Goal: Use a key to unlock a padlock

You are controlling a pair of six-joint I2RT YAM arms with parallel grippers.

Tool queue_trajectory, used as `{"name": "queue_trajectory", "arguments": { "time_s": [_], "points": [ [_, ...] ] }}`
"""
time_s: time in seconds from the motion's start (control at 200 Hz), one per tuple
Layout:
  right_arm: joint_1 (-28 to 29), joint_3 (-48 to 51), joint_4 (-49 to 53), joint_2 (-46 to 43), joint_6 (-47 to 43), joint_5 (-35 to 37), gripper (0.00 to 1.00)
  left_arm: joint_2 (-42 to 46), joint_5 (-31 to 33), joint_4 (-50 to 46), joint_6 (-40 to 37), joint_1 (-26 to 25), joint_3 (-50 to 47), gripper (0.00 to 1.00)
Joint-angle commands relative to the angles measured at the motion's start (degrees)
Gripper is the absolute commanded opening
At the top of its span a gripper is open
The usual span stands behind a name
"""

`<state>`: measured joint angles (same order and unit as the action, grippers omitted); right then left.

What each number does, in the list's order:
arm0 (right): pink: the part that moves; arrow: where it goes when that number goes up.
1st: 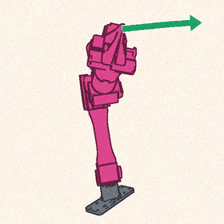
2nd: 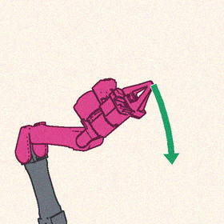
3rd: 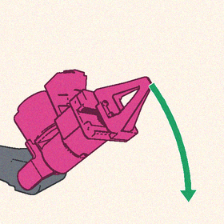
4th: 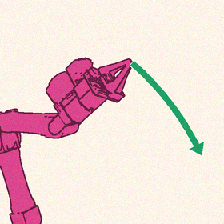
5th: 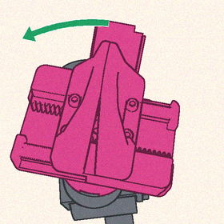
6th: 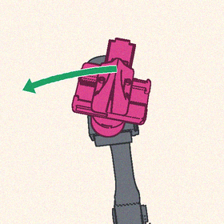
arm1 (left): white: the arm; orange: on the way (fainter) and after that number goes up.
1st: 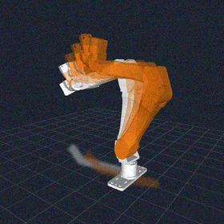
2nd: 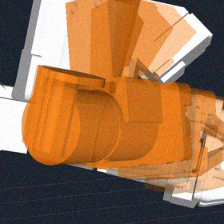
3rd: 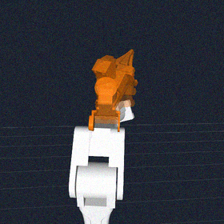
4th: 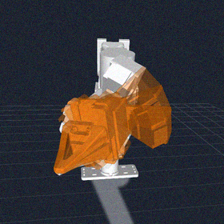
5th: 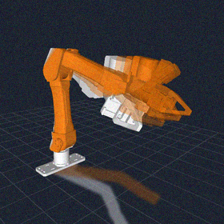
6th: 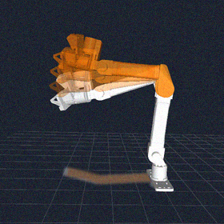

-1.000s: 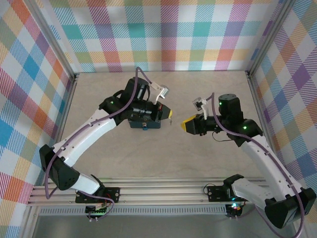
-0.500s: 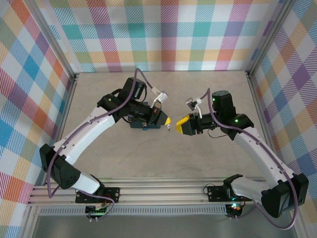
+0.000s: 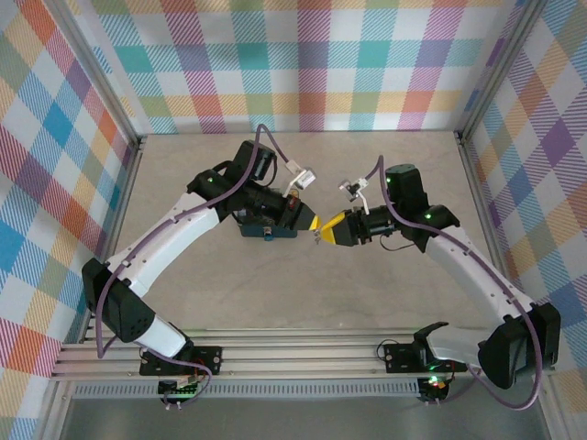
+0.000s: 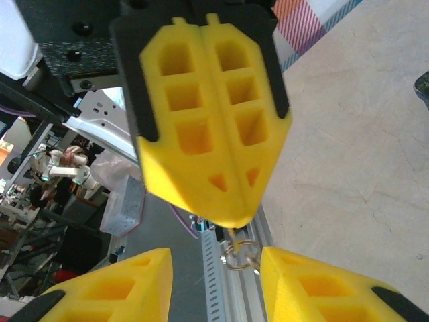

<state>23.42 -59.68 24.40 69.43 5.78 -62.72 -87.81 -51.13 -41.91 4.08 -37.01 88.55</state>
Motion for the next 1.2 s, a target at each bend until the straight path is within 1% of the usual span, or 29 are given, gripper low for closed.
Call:
{"name": "queue_trajectory", "arguments": {
  "time_s": [0.0, 0.295, 0.415, 0.475, 0.525, 0.635, 0.77, 0.875, 0.955, 1.005, 1.065, 1.125, 1.195],
  "points": [
    [0.35, -0.88, -2.28, 0.93, 0.86, -2.56, 0.38, -0.92, -2.83, 0.51, 0.58, 0.19, 2.31, 0.00],
    [0.31, -1.35, -4.44, 3.49, 4.25, -5.50, 0.30, -1.40, -3.69, 0.43, 0.85, 0.19, 2.06, 0.00],
    [0.31, -1.82, -3.90, 4.39, 5.07, -7.86, 0.19, -1.57, -3.54, 0.94, 1.18, 0.20, 2.15, 0.00],
    [0.39, -2.16, -3.29, 4.82, 5.45, -9.00, 0.10, -1.71, -3.06, 1.13, 1.43, 0.21, 2.32, 0.00],
    [0.34, -2.81, -2.12, 5.54, 5.93, -9.56, 0.00, -1.85, -2.56, 1.13, 1.80, 0.19, 2.55, 0.00],
    [0.30, -4.21, -1.68, 7.70, 10.81, -11.04, 0.00, -1.86, 1.10, 1.57, 3.22, 0.19, 2.79, 0.00],
    [0.32, -1.78, -8.57, 6.62, 17.85, -7.96, 0.00, -0.26, 6.08, 6.84, 8.29, 0.20, 0.93, 0.00],
    [0.31, 0.86, -14.52, 3.98, 21.91, -3.96, 0.00, 2.12, 9.24, 12.15, 11.90, 0.19, -1.53, 0.10],
    [0.20, 2.63, -18.23, 2.32, 24.80, -0.69, 0.00, 3.83, 12.06, 15.14, 14.35, 0.24, -3.17, 0.23],
    [0.22, 3.55, -20.11, 1.52, 26.27, 0.80, 0.00, 5.23, 14.09, 16.27, 15.73, 0.19, -4.09, 0.33],
    [0.22, 4.27, -21.06, 0.68, 27.27, 3.10, 0.00, 7.23, 17.32, 17.91, 17.47, 0.34, -5.74, 0.41],
    [0.15, 5.10, -22.29, -0.18, 28.09, 4.85, 0.00, 9.70, 20.75, 20.17, 19.72, 0.50, -8.29, 0.46],
    [0.13, 6.11, -24.26, -1.06, 29.15, 6.30, 0.00, 12.82, 23.00, 25.23, 23.03, 0.72, -12.61, 0.48]
  ]
}}
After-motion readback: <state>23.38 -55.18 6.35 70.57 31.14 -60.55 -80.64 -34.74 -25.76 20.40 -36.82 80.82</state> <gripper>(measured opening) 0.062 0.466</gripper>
